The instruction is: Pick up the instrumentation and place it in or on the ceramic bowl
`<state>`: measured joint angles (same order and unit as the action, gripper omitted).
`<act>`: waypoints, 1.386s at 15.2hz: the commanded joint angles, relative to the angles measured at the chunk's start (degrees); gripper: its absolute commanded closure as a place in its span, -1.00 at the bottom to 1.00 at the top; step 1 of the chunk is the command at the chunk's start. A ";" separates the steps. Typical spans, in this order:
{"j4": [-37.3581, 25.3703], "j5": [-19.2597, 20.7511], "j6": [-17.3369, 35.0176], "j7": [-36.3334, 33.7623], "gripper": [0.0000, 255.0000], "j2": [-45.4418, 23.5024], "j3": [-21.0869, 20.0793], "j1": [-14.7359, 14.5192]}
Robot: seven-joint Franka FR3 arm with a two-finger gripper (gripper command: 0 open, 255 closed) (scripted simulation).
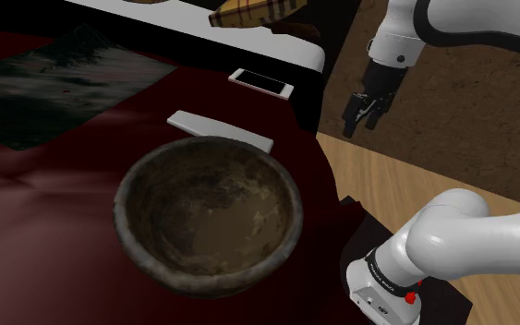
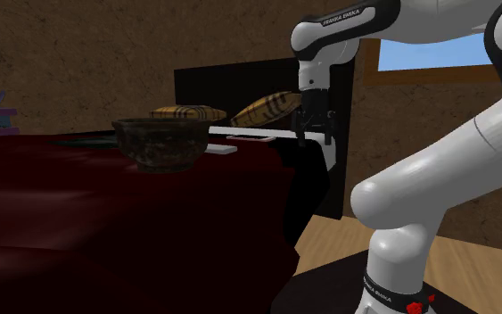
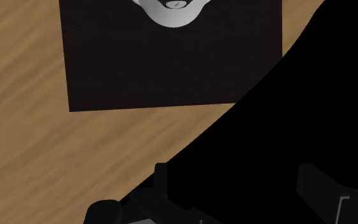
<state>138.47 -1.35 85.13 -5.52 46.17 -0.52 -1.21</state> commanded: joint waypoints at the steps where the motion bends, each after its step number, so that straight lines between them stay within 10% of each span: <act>1: 0.00 0.00 0.00 0.00 -1.00 0.00 0.00 0.00; 21: -26.46 -3.27 9.01 2.24 -1.00 -29.78 -15.05 -11.86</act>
<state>113.05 -4.63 93.77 -3.02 17.51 -14.55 -12.39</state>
